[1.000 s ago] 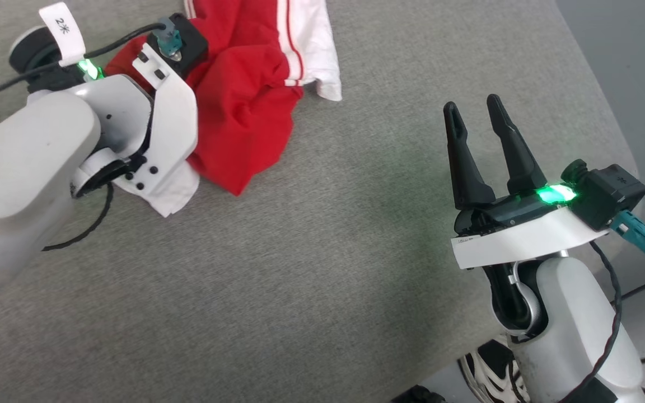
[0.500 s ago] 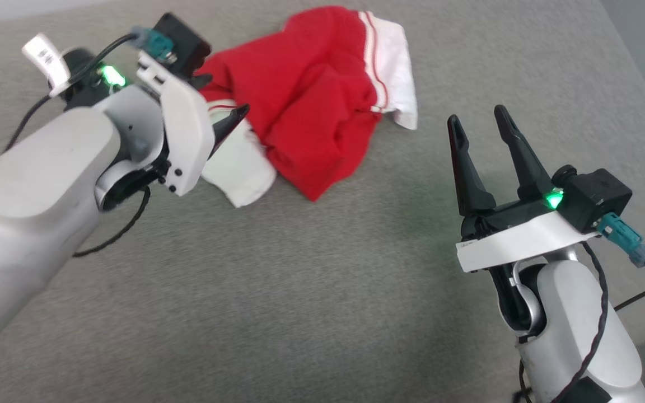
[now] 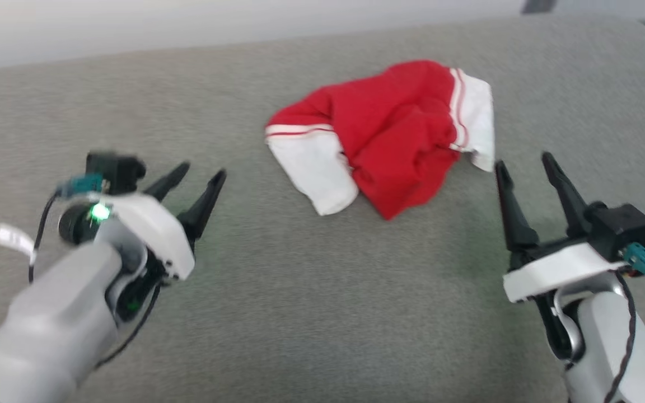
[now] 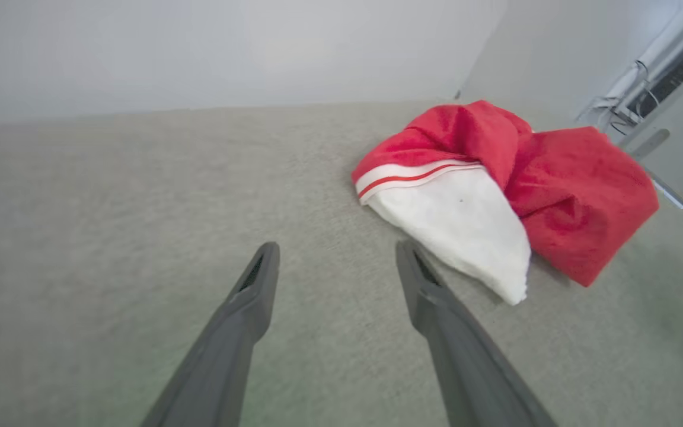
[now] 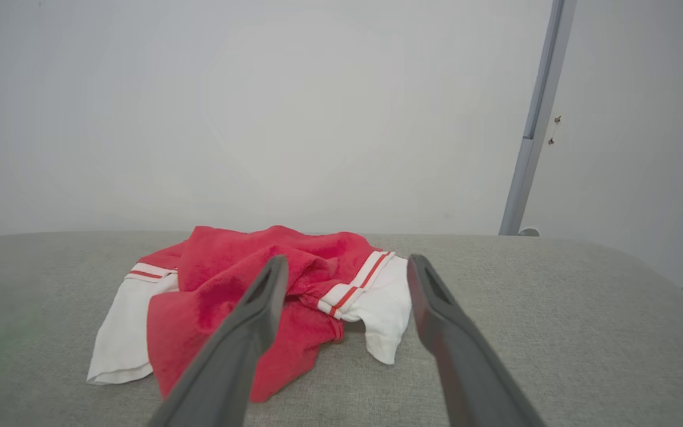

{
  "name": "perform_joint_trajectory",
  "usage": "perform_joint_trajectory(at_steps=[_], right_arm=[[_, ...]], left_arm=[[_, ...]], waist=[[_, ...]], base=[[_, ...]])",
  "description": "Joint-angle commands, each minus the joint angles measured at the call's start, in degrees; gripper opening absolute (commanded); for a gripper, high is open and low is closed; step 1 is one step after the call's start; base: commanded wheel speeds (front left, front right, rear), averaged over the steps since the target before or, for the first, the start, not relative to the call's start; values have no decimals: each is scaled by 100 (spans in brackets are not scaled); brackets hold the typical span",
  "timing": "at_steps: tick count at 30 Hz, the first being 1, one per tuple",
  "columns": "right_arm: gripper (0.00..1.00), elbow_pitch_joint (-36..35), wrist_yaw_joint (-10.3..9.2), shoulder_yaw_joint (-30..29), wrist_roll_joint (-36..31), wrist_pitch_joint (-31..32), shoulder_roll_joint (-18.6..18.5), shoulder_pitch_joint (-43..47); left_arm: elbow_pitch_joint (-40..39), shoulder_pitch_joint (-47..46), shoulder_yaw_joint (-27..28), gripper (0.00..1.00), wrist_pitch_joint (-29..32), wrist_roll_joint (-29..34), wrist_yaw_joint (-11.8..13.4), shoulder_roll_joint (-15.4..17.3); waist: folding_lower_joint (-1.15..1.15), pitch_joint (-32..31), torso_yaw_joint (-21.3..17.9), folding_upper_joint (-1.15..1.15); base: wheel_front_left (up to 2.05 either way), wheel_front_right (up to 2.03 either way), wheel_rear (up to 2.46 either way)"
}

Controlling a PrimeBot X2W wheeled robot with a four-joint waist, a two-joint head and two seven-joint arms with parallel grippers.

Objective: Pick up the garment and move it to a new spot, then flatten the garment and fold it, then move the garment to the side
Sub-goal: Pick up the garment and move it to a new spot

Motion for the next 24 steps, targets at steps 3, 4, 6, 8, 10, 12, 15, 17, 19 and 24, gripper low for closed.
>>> perform_joint_trajectory(at_steps=[3, 4, 6, 8, 10, 12, 15, 17, 19, 24], right_arm=[[100, 4, 1, -139, -56, 30, -142, 226], [100, -12, 1, -174, -58, 51, -182, 279], [100, -33, 1, -202, -56, 75, -221, 333], [100, -82, 1, -248, -45, 124, -269, 448], [100, -141, 1, -273, -47, 177, -308, 552], [100, -221, 1, -351, -49, 240, -356, 703], [100, -310, 1, -432, -60, 292, -360, 808], [100, -372, 1, -522, -60, 324, -369, 919], [100, -459, 1, -608, -57, 356, -364, 1018], [100, -637, 1, -755, -54, 436, -325, 1178]], left_arm=[[91, 542, 283, 100, -146, 10, 126, -50], [61, 659, 464, 100, -148, 23, 153, -69], [8, 770, 690, 100, -153, 112, 185, -52], [-143, 1165, 1108, 100, -154, 368, 282, -61], [-350, 1589, 1546, 100, -154, 658, 398, -53], [-747, 2245, 2268, 100, -156, 1131, 546, -48], [-1047, 2724, 2739, 100, -157, 1442, 642, -82], [-1368, 3185, 3171, 100, -157, 1766, 726, -153], [-1700, 3544, 3612, 100, -157, 2126, 792, -222], [-2381, 4298, 4474, 100, -157, 3018, 820, -583]], waist=[[0, -382, 530, 0], [0, -421, 599, 0], [0, -456, 658, 0], [0, -534, 749, 0], [0, -612, 794, 0], [0, -726, 812, 0], [0, -788, 811, 0], [0, -852, 815, 0], [0, -889, 815, 0], [0, -978, 806, 0]], base=[[0, 0, 0], [0, 0, 0], [0, 0, 0], [0, 0, 0], [0, 0, 0], [0, 0, 0], [0, 0, 0], [0, 0, 0], [0, 0, 0], [0, 0, 0]])
